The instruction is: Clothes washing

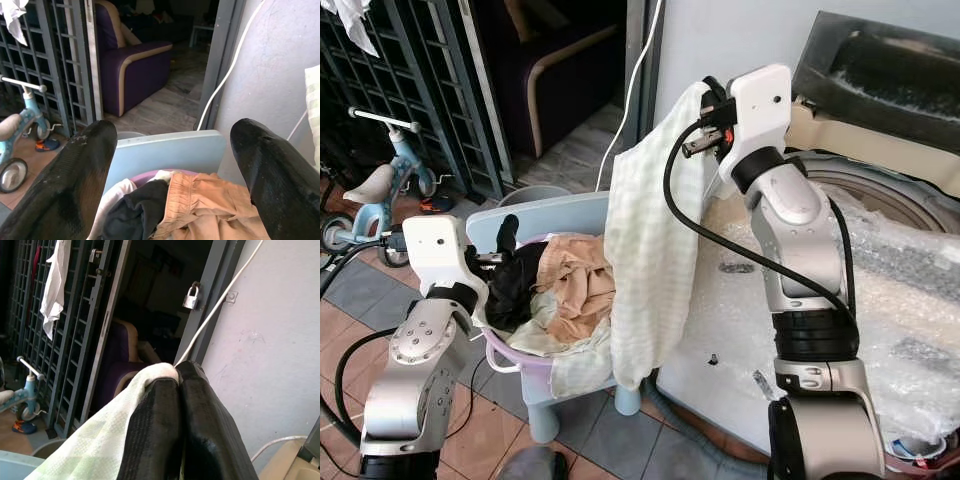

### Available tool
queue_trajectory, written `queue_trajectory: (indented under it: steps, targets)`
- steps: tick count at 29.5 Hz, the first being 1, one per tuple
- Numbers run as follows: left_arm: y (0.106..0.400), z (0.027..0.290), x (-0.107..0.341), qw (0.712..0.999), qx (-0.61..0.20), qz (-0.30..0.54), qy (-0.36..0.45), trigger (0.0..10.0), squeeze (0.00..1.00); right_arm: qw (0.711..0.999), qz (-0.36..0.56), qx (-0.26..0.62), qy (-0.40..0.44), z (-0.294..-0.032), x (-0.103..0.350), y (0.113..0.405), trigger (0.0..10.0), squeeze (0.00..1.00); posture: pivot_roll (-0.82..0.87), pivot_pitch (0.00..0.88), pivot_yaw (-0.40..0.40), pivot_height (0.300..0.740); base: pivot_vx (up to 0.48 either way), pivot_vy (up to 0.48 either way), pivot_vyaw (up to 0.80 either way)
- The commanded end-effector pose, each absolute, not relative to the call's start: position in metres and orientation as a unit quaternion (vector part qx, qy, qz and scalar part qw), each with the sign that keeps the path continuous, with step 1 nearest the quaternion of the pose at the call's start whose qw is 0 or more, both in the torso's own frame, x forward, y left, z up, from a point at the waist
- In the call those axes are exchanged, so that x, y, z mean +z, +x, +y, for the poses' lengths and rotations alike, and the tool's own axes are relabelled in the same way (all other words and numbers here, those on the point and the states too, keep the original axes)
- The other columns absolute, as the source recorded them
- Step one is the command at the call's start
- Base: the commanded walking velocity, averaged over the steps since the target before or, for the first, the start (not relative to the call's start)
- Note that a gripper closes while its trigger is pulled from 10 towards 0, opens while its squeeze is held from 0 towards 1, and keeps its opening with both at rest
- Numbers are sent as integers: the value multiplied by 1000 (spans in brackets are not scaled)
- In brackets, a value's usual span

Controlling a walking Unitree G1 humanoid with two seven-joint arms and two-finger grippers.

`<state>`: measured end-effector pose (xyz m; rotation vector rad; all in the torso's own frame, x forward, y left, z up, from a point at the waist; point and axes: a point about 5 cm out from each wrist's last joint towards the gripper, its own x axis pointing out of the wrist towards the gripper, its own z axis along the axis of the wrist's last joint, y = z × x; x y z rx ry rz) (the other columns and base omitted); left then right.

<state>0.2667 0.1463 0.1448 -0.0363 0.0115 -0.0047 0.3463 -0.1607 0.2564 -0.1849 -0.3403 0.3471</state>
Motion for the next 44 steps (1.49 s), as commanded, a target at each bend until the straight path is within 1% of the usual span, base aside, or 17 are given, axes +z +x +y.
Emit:
queue_trajectory:
  steps: [1, 18, 25, 27, 29, 31, 32, 33, 34, 36, 37, 38, 39, 40, 42, 44]
  targets:
    - [267, 145, 149, 1000, -7, -3, -17, 10000, 0, 964, -187, 168, -90, -162, 267, 346, 10000, 0, 61, 12, -41, 740, 296, 0, 0]
    - [264, 144, 148, 1000, -8, -3, -24, 10000, 0, 969, -187, 133, -86, -167, 264, 350, 10000, 0, 62, 21, -45, 740, 318, 0, 0]
    - [263, 146, 148, 1000, -3, -2, -25, 10000, 0, 971, -182, 129, -87, -168, 263, 351, 10000, 0, 67, 26, -47, 740, 0, 0, 0]
    - [263, 146, 149, 1000, -2, -2, -25, 10000, 0, 971, -178, 132, -88, -168, 263, 352, 10000, 0, 70, 28, -49, 740, 0, 0, -519]
    - [263, 146, 148, 1000, -1, -1, -25, 10000, 0, 971, -161, 137, -109, -171, 264, 363, 10000, 0, 69, 30, -46, 740, 0, 0, -800]
    - [263, 146, 148, 1000, -2, 0, -25, 10000, 0, 974, -154, 125, -112, -178, 270, 372, 10000, 0, 69, 30, -46, 740, 0, 0, -800]
    - [264, 146, 148, 1000, -3, 1, -25, 10000, 0, 978, -142, 113, -106, -185, 276, 381, 10000, 0, 69, 30, -45, 740, 0, 0, -800]
    - [265, 145, 149, 1000, -6, 0, -25, 10000, 0, 984, -126, 63, -108, -204, 287, 394, 10000, 0, 70, 29, -46, 740, 0, 0, -800]
    - [265, 144, 149, 1000, -7, 0, -26, 10000, 0, 985, -122, 49, -108, -208, 290, 397, 10000, 0, 70, 29, -46, 740, 0, 0, -800]
    - [265, 144, 149, 1000, -7, -1, -25, 10000, 0, 993, -99, -15, -56, -234, 301, 404, 10000, 0, 74, 28, -47, 740, 0, 0, -266]
    - [266, 144, 149, 1000, -7, -1, -24, 10000, 0, 994, -78, -70, -20, -252, 306, 405, 10000, 0, 80, 26, -51, 740, 0, 0, 0]
    - [265, 144, 150, 1000, -4, -2, -24, 10000, 0, 992, -71, -106, 0, -265, 308, 404, 10000, 0, 84, 26, -55, 740, 0, 0, 0]
    - [265, 146, 150, 1000, 2, -3, -23, 10000, 0, 984, -70, -156, 48, -284, 313, 400, 10000, 0, 89, 25, -59, 740, 0, 0, 0]
    - [265, 146, 150, 1000, 4, -3, -22, 10000, 0, 981, -71, -170, 62, -290, 315, 398, 10000, 0, 92, 26, -60, 740, 0, 0, 0]
    - [264, 147, 150, 1000, 9, -2, -22, 10000, 0, 972, -77, -208, 72, -305, 318, 393, 10000, 0, 95, 27, -62, 740, 0, 0, 0]
    - [263, 148, 149, 1000, 11, -1, -22, 10000, 0, 968, -84, -233, 49, -316, 323, 389, 10000, 0, 98, 28, -65, 740, 0, 0, 0]
